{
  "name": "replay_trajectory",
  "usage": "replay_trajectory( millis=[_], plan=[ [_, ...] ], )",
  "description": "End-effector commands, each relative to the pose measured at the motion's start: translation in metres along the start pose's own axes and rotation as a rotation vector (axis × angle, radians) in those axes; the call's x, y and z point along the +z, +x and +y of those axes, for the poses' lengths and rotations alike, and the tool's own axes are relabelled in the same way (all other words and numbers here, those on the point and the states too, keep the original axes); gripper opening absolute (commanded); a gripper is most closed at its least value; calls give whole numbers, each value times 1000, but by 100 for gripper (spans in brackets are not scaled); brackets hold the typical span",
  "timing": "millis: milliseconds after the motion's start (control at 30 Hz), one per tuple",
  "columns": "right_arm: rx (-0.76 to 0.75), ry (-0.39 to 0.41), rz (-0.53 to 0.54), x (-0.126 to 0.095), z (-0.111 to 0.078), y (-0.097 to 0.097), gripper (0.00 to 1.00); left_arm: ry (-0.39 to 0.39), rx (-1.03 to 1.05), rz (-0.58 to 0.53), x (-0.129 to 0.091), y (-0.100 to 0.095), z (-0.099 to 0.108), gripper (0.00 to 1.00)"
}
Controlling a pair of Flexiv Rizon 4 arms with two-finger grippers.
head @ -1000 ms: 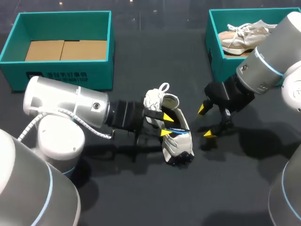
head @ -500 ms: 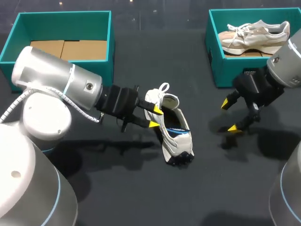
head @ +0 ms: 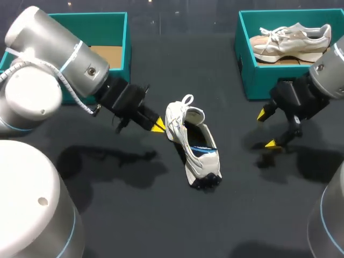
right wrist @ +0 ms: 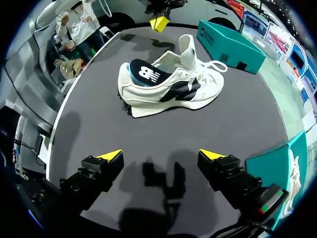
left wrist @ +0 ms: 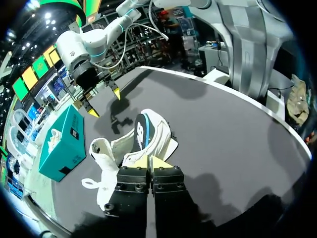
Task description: Take the shoe out of the shoebox, open the shoe tongue, remove and reinsert the insole, then place the shoe into the shoebox
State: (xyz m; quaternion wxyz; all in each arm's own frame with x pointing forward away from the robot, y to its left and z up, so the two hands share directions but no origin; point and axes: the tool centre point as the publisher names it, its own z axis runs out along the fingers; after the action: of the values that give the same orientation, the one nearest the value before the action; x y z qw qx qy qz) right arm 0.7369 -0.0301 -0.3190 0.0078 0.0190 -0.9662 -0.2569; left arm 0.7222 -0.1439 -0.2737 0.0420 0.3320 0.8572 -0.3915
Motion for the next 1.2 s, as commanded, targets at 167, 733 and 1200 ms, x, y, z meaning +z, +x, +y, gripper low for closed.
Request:
replay_trajectory(
  millis=[167,733,1200],
  plan=[
    [13,-26,8,-18,-17,9,100,-13,-2,123,-21,0,-5,0],
    [77,23,-29,-48,-63,20,100,21,334,274,2,-17,-32,0],
    [77,23,-29,-48,-63,20,100,-31,417,408,32,-34,-38,0]
  ],
)
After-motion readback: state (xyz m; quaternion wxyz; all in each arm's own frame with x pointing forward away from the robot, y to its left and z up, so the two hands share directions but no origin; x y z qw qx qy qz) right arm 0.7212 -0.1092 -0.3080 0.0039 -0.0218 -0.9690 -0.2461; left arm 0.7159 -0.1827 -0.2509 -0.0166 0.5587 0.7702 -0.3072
